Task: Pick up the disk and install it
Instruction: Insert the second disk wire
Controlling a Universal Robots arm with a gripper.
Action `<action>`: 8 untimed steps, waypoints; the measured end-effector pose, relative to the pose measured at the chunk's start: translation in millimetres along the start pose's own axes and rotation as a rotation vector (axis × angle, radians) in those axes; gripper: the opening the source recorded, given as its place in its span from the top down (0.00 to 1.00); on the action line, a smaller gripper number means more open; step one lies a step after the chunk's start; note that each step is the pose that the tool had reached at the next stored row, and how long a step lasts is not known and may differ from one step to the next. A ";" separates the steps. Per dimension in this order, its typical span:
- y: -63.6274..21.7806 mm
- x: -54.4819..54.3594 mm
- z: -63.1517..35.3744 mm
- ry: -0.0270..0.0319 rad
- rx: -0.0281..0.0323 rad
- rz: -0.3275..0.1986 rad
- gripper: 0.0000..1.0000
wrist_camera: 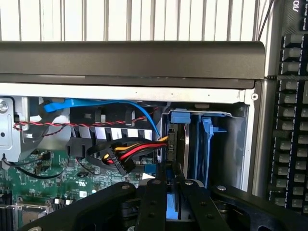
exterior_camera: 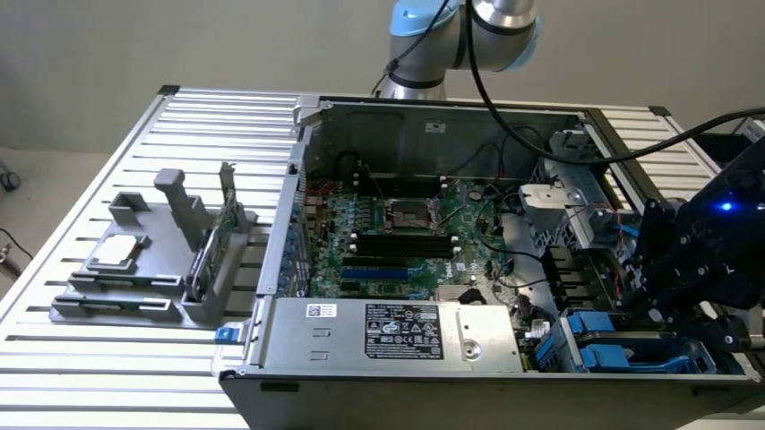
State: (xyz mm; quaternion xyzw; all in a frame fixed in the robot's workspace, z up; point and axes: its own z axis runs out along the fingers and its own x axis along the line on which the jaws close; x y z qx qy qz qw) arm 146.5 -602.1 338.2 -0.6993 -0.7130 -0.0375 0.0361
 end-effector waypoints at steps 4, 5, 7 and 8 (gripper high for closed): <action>0.3 -0.7 1.3 0.0034 -0.0002 0.000 0.83; 0.3 -0.9 1.9 0.0039 -0.0002 0.000 0.83; 0.3 -1.5 3.0 0.0046 -0.0002 0.000 0.83; 0.4 -1.7 3.7 0.0049 -0.0003 0.000 0.83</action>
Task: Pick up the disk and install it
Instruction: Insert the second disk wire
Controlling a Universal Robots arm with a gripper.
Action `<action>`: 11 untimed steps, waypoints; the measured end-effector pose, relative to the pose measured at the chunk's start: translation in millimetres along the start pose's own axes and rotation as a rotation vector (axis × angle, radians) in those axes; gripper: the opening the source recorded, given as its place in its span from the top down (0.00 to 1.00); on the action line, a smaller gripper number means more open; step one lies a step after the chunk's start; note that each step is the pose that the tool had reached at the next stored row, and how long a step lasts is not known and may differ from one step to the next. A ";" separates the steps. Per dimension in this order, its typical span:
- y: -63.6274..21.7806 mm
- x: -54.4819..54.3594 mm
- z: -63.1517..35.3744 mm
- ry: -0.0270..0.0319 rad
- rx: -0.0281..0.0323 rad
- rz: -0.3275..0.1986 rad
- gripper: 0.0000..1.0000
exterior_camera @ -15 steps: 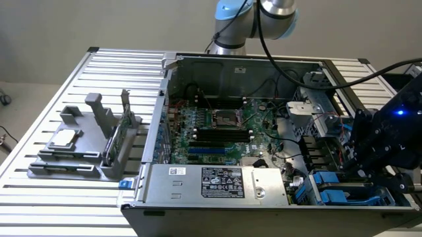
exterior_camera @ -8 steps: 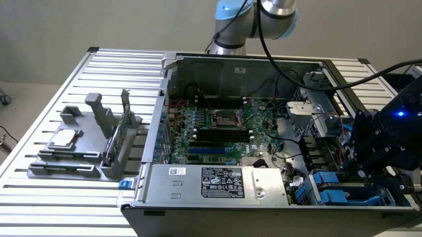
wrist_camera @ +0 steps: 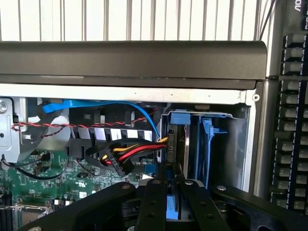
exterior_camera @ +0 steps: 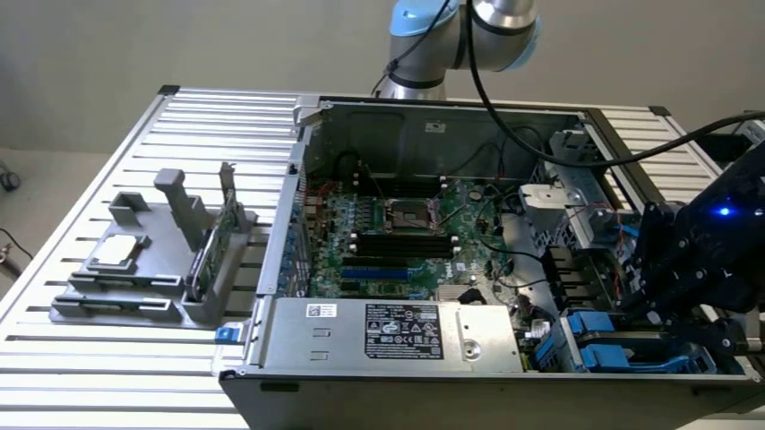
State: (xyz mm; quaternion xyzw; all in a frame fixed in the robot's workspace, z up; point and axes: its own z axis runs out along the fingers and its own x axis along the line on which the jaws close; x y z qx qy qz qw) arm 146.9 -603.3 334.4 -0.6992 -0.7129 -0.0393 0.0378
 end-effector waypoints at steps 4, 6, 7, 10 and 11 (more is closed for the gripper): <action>0.0 -0.8 1.5 0.0003 0.0001 0.000 0.83; 0.0 -1.3 1.6 0.0014 0.0001 0.000 0.83; 0.0 -1.5 1.4 0.0018 0.0001 0.000 0.83; -0.1 -1.8 -0.2 0.0027 0.0000 0.000 0.82; -0.1 -1.7 -2.4 0.0028 0.0000 0.000 0.75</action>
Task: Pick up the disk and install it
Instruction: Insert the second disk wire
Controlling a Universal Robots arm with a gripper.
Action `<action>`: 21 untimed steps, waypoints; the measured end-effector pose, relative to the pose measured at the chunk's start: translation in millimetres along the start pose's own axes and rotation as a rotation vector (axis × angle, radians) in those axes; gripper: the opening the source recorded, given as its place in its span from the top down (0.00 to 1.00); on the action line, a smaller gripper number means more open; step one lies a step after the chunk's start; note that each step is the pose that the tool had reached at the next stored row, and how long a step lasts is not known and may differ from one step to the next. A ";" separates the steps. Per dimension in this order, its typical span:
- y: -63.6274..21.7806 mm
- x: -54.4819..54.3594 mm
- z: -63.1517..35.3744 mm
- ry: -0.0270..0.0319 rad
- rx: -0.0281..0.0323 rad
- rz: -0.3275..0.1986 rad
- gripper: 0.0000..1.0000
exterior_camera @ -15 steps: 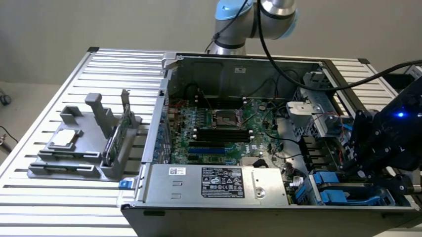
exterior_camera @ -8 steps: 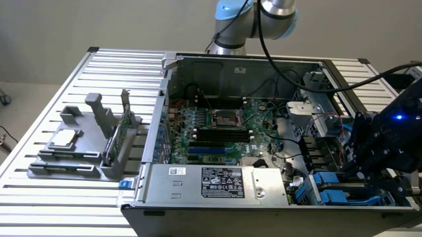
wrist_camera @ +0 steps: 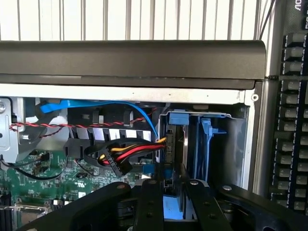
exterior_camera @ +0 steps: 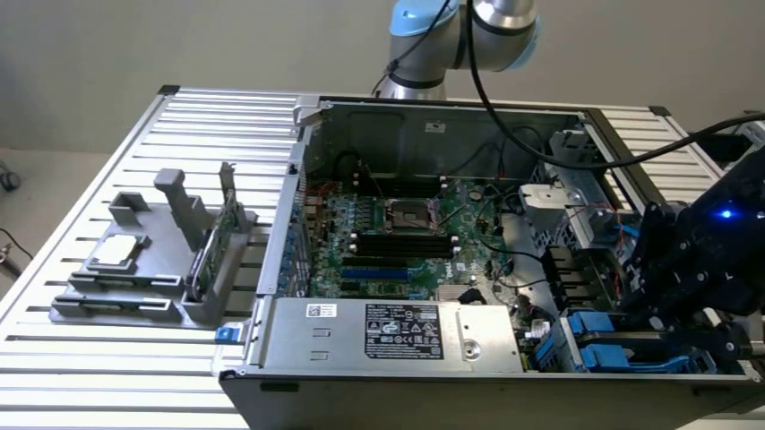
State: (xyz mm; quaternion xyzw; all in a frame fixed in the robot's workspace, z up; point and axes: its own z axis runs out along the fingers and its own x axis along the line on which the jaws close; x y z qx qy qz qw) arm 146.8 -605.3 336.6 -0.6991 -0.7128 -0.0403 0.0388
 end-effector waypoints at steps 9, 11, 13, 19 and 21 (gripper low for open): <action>-16.4 1.4 -17.8 0.0059 0.0004 -0.005 0.75; -19.9 1.7 -19.8 0.0062 0.0010 -0.009 0.75; -23.7 2.0 -21.8 0.0062 0.0014 -0.014 0.75; -30.5 2.2 -22.7 0.0081 0.0027 -0.026 0.89; -30.5 2.2 -22.7 0.0081 0.0028 -0.026 0.89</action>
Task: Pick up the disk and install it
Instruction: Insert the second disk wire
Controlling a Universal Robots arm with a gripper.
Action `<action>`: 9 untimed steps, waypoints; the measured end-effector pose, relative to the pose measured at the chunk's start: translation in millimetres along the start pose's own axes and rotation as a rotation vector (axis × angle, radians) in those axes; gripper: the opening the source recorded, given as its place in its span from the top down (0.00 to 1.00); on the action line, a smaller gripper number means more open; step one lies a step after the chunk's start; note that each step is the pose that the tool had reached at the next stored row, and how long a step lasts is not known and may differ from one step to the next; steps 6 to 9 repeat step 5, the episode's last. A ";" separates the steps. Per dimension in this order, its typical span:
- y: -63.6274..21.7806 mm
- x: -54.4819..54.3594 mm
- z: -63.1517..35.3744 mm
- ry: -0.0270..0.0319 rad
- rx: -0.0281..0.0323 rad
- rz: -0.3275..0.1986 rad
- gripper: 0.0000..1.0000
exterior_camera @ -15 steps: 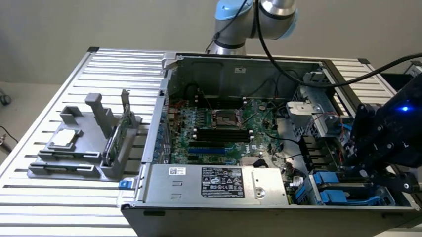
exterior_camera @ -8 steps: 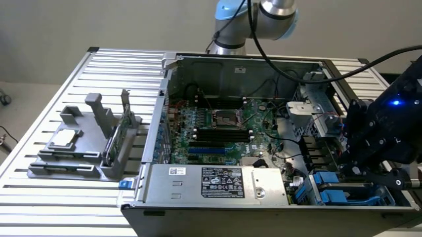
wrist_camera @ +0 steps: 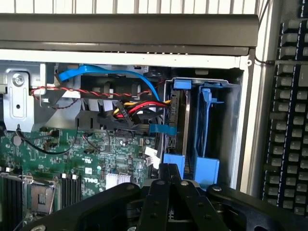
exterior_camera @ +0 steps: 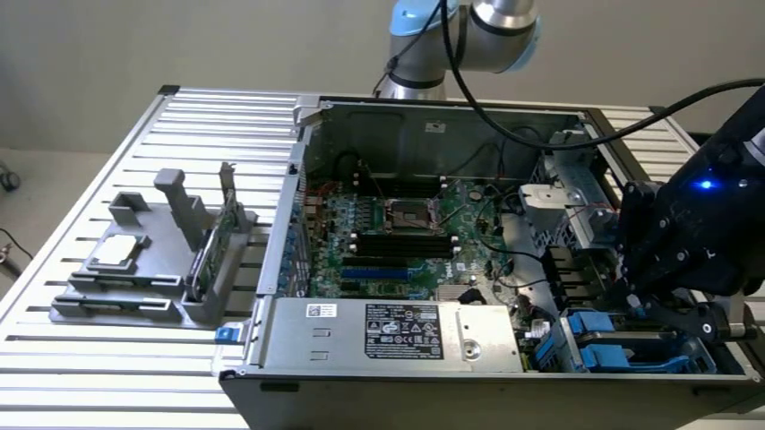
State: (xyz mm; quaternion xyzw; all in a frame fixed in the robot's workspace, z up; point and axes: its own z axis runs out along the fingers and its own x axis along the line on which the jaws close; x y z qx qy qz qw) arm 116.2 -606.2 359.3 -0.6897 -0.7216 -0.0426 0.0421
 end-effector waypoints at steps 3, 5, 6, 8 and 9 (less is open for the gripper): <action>0.0 0.0 0.0 0.0000 0.0000 0.000 0.89; 0.0 0.0 0.0 0.0000 -0.0001 0.000 0.89; 0.0 0.0 0.0 0.0000 -0.0001 0.000 0.89; 0.0 0.0 0.0 0.0000 -0.0001 0.000 0.89; 0.0 0.0 0.0 0.0000 -0.0001 0.000 0.89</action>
